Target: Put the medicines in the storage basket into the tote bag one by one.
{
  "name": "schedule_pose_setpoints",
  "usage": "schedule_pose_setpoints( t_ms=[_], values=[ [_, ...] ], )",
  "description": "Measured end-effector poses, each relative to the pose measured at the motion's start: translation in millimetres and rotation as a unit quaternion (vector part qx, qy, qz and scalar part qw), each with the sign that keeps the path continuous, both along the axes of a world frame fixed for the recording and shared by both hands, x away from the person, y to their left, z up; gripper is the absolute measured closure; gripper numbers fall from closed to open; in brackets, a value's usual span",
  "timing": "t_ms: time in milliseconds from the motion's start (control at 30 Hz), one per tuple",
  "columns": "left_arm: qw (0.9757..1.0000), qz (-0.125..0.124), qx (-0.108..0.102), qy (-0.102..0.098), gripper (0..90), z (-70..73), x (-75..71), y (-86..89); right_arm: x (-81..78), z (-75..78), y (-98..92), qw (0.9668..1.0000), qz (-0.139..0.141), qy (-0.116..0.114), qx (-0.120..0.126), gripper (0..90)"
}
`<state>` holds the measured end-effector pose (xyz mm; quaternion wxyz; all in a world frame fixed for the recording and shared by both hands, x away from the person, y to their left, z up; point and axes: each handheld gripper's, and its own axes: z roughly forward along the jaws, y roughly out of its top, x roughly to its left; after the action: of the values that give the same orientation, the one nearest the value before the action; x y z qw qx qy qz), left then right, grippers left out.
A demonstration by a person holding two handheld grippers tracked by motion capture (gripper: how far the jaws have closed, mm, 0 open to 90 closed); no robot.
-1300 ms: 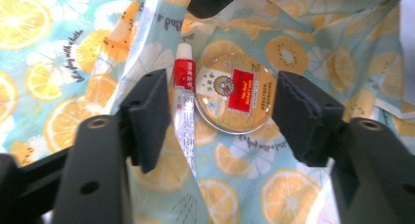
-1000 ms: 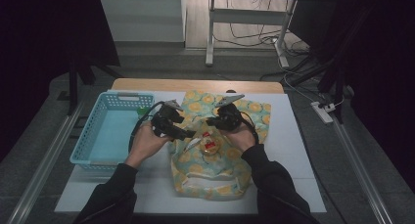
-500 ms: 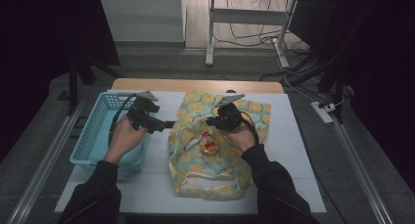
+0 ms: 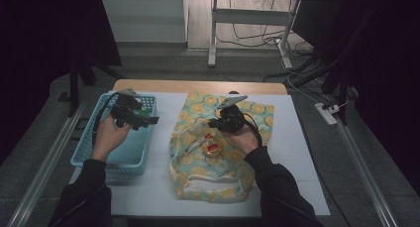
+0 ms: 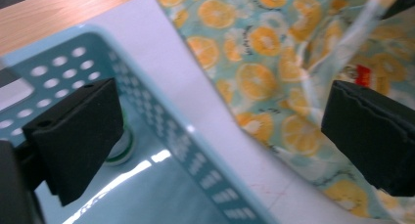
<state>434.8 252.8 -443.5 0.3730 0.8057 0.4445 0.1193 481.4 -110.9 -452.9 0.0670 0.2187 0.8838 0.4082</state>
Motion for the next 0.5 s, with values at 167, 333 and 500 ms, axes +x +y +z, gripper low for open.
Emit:
schedule_pose_setpoints(
  t_ms=[167, 333, 500],
  values=[
    [0.9996, 0.027, 0.011, -0.004, 0.0, -7.3, 6.7, 13.4, 0.4, -0.2, -1.1, 1.0, 0.0, 0.0, 0.0, 90.0],
    [0.9986, 0.045, 0.02, 0.02, 0.5, -14.3, 16.8, 18.9, 0.3, -1.4, -1.2, 1.0, 0.0, 0.0, 0.001, 90.0],
    [0.9966, 0.064, 0.042, 0.031, 0.0, -23.2, 26.8, 20.0, 0.2, -0.5, -2.1, 1.0, 0.0, 0.0, 0.003, 90.0]
  ],
)
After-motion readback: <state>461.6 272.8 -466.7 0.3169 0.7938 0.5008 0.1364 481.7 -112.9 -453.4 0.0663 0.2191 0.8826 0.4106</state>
